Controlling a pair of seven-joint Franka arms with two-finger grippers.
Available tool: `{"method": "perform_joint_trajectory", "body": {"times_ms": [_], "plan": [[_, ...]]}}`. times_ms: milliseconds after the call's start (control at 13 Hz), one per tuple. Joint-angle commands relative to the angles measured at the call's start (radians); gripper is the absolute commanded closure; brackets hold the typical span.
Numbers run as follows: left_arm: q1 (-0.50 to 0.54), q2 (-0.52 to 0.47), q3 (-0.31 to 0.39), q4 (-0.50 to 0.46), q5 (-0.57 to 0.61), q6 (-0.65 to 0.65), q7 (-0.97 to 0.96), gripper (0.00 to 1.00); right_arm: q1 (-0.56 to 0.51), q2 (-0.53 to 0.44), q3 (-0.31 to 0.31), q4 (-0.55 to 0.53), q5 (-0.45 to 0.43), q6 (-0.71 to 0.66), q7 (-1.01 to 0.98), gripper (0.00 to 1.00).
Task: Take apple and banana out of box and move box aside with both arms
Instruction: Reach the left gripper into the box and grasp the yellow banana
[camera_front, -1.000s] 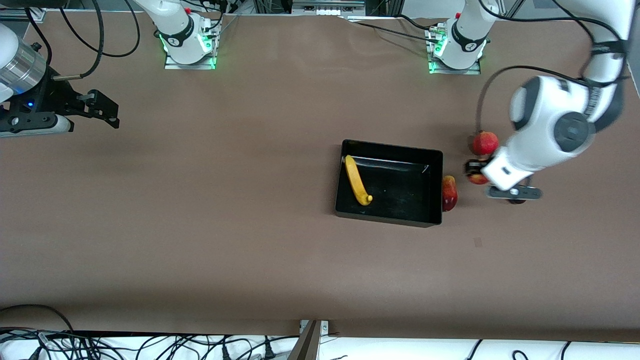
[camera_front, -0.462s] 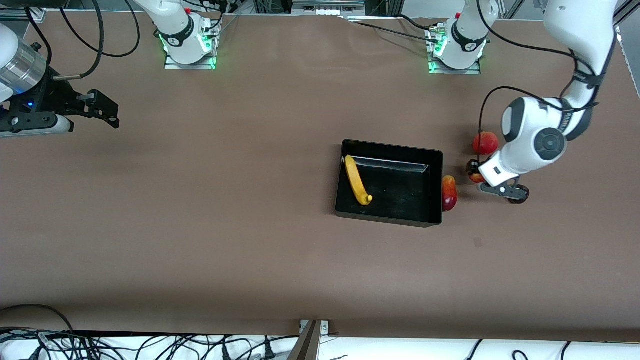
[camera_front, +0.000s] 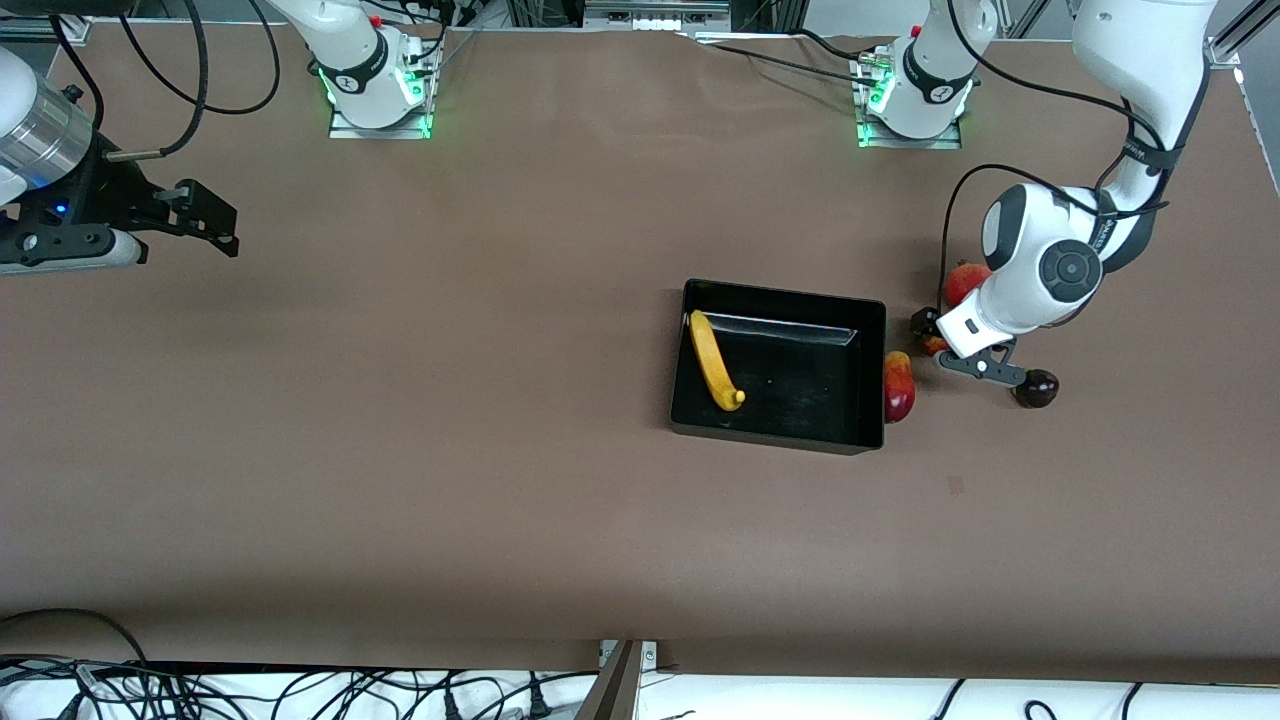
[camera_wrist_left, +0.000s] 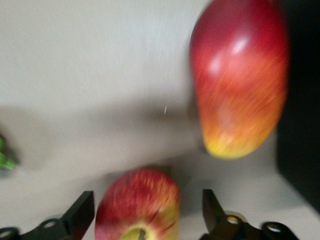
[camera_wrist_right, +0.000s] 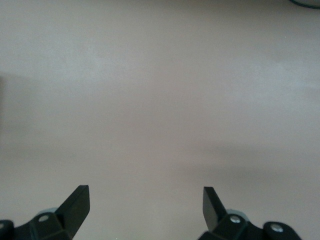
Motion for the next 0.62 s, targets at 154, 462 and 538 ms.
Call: {"method": "perform_joint_trajectory", "body": {"times_ms": [154,462,538], "plan": [[-0.022,-0.036,-0.137,0.41,-0.004,-0.525,-0.148,0.0,0.0,-0.005,0.0,0.007,0.004,-0.003,0.001,0.0],[-0.129,0.107,-0.253,0.535,-0.003,-0.436,-0.402,0.0,0.0,-0.005,0.0,0.007,0.004,-0.003,0.001,0.0],[-0.175,0.142,-0.251,0.524,-0.001,-0.353,-0.445,0.0,0.0,-0.005,0.0,0.007,0.004,-0.003,0.001,0.0]]}}
